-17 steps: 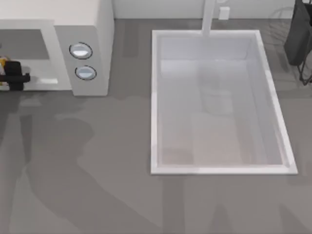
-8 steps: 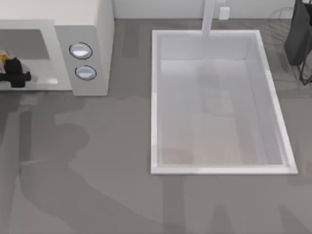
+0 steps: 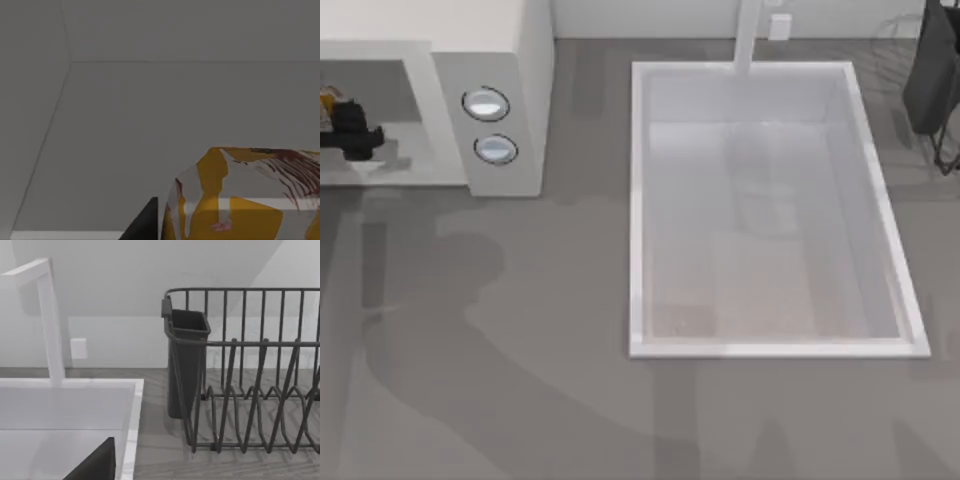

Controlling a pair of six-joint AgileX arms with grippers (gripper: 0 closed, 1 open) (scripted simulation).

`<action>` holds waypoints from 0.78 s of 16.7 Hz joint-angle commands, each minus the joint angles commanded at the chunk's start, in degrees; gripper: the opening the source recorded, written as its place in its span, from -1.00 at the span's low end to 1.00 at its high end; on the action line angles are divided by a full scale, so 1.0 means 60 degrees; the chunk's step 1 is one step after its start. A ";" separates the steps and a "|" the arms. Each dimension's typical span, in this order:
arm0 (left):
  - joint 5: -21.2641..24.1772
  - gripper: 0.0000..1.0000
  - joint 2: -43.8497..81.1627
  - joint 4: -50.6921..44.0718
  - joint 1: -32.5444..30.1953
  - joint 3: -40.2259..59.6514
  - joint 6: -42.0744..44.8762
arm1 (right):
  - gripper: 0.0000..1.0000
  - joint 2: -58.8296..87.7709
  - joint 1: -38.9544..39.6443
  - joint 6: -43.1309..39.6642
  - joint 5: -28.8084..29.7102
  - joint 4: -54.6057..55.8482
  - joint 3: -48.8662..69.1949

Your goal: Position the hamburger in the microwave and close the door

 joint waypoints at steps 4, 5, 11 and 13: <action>-0.0209 -1.00 0.0858 -0.0706 -0.0176 0.1903 -0.0096 | 1.00 0.0000 0.0000 0.0000 0.0000 0.0000 0.0000; -0.0247 -1.00 0.1130 -0.0911 -0.0221 0.2440 -0.0120 | 1.00 0.0000 0.0000 0.0000 0.0000 0.0000 0.0000; -0.0301 -1.00 0.2958 -0.2202 -0.0430 0.5441 -0.0192 | 1.00 0.0000 0.0000 0.0000 0.0000 0.0000 0.0000; -0.0280 -1.00 0.3458 -0.2524 -0.0460 0.6071 -0.0191 | 1.00 0.0000 0.0000 0.0000 0.0000 0.0000 0.0000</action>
